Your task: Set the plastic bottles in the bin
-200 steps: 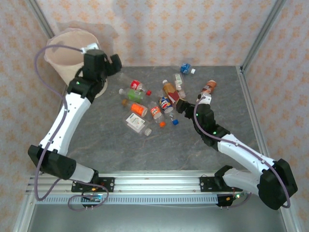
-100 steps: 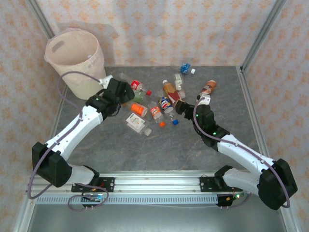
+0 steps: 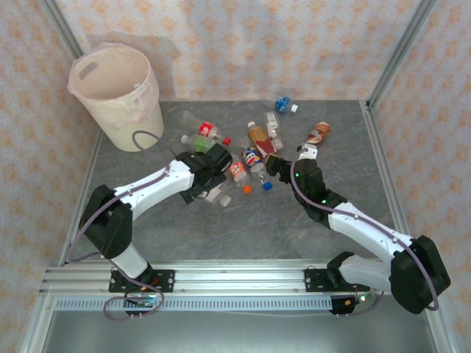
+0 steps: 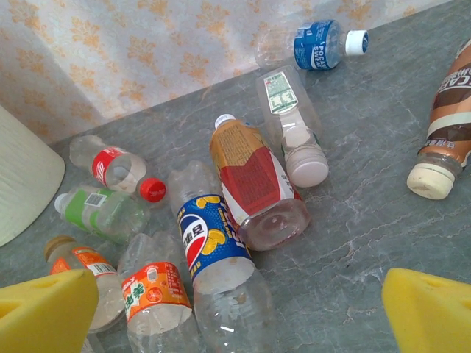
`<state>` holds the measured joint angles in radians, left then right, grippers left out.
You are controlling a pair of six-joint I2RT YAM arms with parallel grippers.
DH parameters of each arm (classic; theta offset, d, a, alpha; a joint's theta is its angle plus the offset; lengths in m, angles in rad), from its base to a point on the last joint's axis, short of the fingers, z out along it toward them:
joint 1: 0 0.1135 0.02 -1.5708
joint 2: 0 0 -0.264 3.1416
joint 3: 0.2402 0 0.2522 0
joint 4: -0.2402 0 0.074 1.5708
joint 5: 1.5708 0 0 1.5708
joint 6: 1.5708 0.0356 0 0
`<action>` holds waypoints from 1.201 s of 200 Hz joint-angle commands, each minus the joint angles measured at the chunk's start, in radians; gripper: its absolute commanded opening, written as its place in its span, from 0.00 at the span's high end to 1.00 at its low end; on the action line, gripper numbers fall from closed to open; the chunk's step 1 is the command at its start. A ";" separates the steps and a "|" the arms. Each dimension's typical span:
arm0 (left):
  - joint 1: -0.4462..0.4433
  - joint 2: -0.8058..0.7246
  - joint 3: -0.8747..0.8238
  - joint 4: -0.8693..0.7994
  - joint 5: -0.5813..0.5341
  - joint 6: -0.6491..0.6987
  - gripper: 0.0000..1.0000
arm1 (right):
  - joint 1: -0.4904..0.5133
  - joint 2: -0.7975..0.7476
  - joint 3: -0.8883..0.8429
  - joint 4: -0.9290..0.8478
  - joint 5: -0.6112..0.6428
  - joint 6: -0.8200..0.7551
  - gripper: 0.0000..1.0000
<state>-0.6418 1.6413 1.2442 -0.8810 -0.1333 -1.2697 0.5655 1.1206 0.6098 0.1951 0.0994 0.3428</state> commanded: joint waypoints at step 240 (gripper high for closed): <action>-0.012 0.143 -0.082 0.129 0.001 -0.099 0.13 | -0.013 -0.002 0.015 -0.027 -0.010 -0.027 0.01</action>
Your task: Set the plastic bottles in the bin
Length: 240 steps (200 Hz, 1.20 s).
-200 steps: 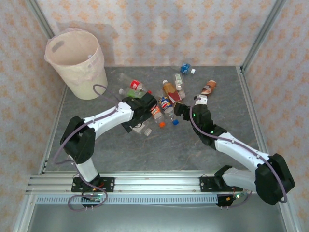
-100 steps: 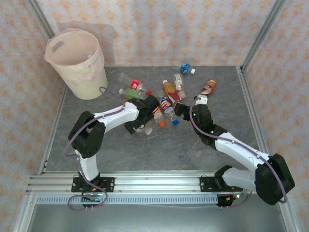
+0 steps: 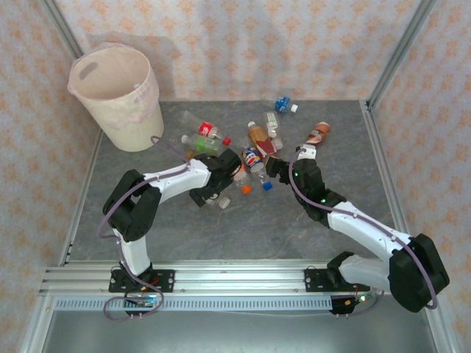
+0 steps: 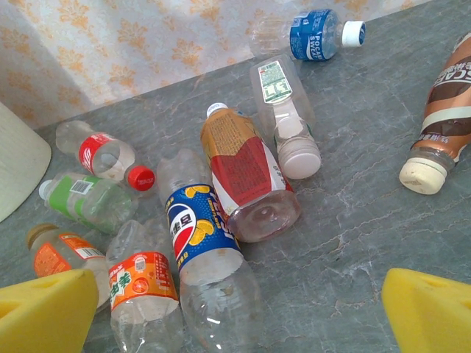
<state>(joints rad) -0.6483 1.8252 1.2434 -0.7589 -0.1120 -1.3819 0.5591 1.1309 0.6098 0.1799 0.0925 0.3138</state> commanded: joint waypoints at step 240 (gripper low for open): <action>0.131 -0.620 -0.187 0.136 -0.358 0.699 0.52 | -0.007 -0.048 -0.025 0.181 -0.097 -0.127 0.01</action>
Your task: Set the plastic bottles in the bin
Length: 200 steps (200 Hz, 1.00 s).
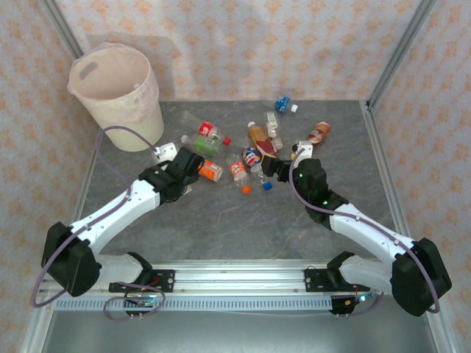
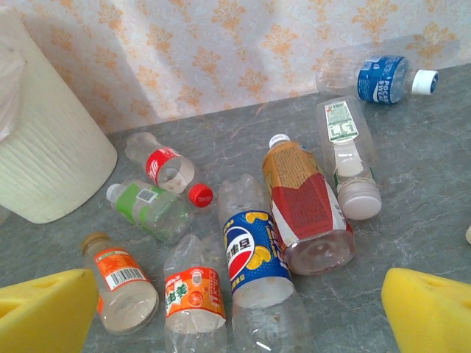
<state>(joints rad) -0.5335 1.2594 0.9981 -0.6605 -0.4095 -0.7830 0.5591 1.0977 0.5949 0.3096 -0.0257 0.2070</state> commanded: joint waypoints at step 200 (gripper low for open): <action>0.309 0.229 0.820 0.364 0.084 0.523 0.54 | -0.007 0.030 0.031 0.097 0.001 0.021 0.01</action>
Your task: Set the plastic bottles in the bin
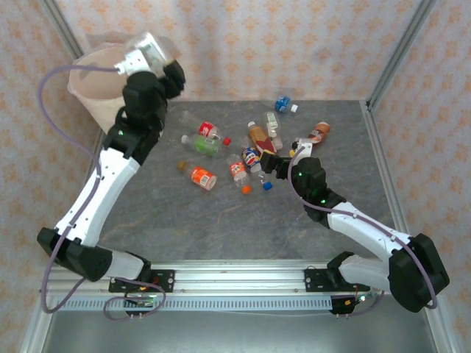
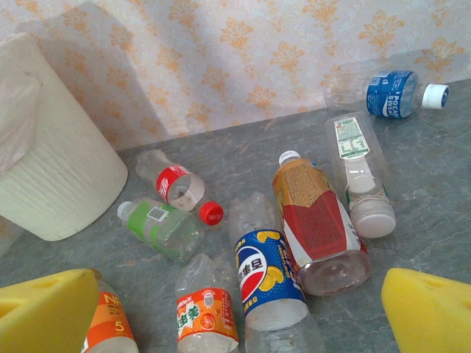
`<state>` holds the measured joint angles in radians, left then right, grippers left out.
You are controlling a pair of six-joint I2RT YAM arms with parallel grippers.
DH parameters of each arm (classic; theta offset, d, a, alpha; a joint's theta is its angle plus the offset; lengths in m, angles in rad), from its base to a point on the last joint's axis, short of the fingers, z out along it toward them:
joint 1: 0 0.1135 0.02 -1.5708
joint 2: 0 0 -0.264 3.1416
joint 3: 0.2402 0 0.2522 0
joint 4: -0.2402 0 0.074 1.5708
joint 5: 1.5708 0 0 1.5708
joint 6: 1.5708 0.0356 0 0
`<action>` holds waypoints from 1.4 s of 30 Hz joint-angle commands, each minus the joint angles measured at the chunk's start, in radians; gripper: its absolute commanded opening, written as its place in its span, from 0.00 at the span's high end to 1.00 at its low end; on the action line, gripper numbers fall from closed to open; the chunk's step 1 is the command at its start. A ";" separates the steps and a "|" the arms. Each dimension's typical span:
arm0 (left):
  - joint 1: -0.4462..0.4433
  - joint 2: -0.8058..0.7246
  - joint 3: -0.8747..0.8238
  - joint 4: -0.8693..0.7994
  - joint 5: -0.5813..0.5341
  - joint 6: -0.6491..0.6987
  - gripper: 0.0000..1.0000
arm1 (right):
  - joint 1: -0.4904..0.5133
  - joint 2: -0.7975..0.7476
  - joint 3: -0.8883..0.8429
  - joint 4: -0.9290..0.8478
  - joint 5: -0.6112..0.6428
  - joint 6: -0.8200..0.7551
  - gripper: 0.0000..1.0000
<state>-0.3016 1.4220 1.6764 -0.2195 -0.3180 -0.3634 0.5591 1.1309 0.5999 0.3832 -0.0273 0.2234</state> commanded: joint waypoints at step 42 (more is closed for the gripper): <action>0.496 0.827 0.897 -0.389 0.176 -0.149 0.05 | -0.007 0.091 0.071 -0.026 0.074 -0.028 0.01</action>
<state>0.1864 2.2673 2.5092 -0.5831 -0.1703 -0.5056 0.5571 1.2118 0.6380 0.3626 0.0338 0.2115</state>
